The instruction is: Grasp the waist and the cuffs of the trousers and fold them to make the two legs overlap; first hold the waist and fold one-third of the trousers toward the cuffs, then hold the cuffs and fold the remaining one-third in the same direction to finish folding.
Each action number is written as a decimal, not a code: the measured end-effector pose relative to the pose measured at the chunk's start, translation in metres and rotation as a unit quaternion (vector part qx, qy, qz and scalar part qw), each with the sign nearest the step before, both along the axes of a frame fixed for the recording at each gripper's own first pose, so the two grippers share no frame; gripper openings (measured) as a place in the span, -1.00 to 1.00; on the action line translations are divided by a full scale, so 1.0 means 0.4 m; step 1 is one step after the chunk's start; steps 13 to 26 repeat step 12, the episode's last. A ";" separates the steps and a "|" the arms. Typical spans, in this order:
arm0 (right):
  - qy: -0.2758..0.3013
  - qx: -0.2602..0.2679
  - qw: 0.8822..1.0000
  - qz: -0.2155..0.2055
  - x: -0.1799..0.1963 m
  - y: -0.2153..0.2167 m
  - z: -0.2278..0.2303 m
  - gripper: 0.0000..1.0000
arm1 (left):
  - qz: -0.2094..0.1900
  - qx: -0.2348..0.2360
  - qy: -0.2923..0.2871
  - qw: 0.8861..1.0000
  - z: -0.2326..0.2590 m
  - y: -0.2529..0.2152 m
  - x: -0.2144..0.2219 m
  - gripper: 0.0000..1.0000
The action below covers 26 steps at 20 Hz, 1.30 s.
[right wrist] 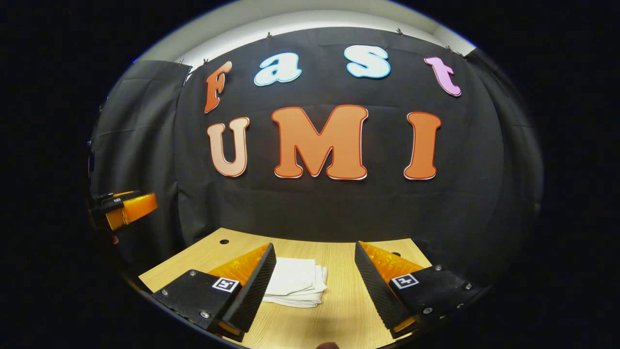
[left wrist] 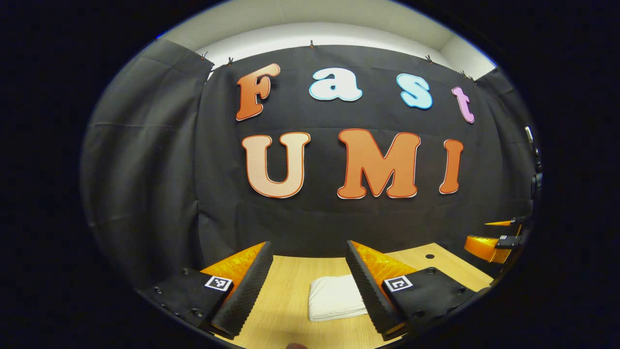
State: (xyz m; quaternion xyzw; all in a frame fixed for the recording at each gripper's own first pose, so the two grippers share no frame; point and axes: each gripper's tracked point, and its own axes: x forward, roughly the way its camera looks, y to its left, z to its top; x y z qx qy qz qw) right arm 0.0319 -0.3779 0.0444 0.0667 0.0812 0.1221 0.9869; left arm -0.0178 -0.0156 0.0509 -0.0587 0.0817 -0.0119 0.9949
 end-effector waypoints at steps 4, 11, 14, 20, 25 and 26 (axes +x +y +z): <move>0.004 0.018 1.000 0.008 0.002 0.007 0.019 0.97 | -0.003 -0.011 -0.010 1.000 0.019 -0.023 0.005 0.96; 0.004 0.004 1.000 -0.004 -0.007 -0.028 -0.012 0.97 | -0.013 0.004 0.000 1.000 -0.035 -0.051 0.006 0.96; 0.001 -0.004 1.000 -0.008 -0.006 -0.037 -0.018 0.96 | -0.013 0.003 -0.003 1.000 -0.037 -0.046 0.009 0.96; 0.001 -0.004 1.000 -0.008 -0.006 -0.037 -0.018 0.96 | -0.013 0.003 -0.003 1.000 -0.037 -0.046 0.009 0.96; 0.001 -0.004 1.000 -0.008 -0.006 -0.037 -0.018 0.96 | -0.013 0.003 -0.003 1.000 -0.037 -0.046 0.009 0.96; 0.001 -0.004 1.000 -0.008 -0.006 -0.037 -0.018 0.96 | -0.013 0.003 -0.003 1.000 -0.037 -0.046 0.009 0.96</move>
